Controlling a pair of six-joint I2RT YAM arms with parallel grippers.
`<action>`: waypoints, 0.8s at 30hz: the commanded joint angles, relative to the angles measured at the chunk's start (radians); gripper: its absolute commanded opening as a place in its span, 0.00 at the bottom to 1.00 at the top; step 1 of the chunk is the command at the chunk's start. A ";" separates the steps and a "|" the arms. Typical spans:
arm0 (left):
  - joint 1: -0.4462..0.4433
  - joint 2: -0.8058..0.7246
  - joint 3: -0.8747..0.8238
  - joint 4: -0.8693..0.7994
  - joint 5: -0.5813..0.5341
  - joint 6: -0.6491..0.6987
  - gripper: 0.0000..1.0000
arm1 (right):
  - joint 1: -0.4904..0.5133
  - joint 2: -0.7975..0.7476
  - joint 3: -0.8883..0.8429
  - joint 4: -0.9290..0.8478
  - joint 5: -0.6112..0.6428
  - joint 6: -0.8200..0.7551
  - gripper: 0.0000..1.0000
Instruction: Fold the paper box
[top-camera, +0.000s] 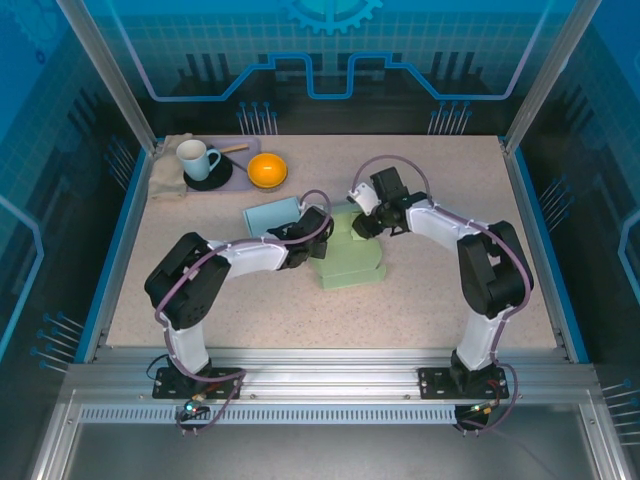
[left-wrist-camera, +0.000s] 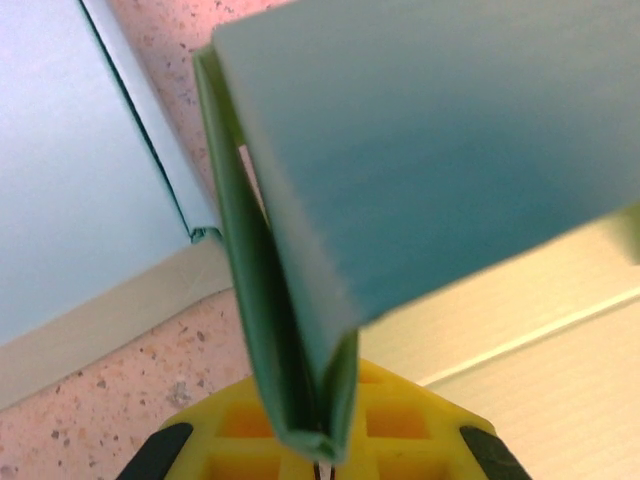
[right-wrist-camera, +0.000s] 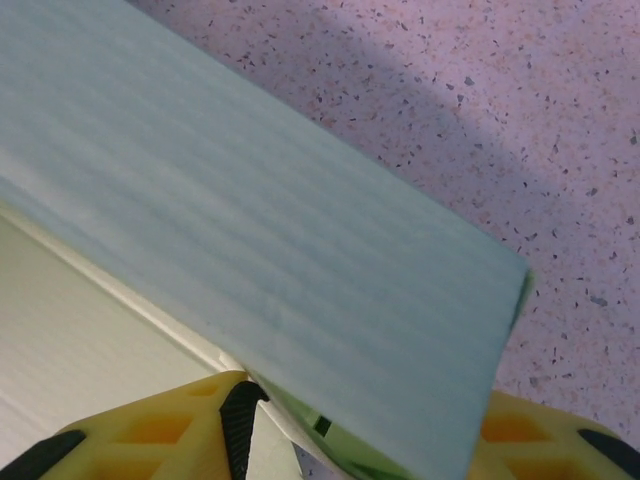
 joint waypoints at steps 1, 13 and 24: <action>-0.007 -0.044 0.040 -0.171 0.132 -0.054 0.00 | 0.030 -0.068 -0.054 0.100 0.014 0.050 0.45; 0.069 -0.077 0.096 -0.275 0.297 -0.239 0.03 | 0.044 -0.155 -0.152 0.145 0.164 0.157 0.38; 0.069 -0.121 0.103 -0.270 0.328 -0.279 0.03 | 0.071 -0.127 -0.128 0.089 0.093 0.244 0.39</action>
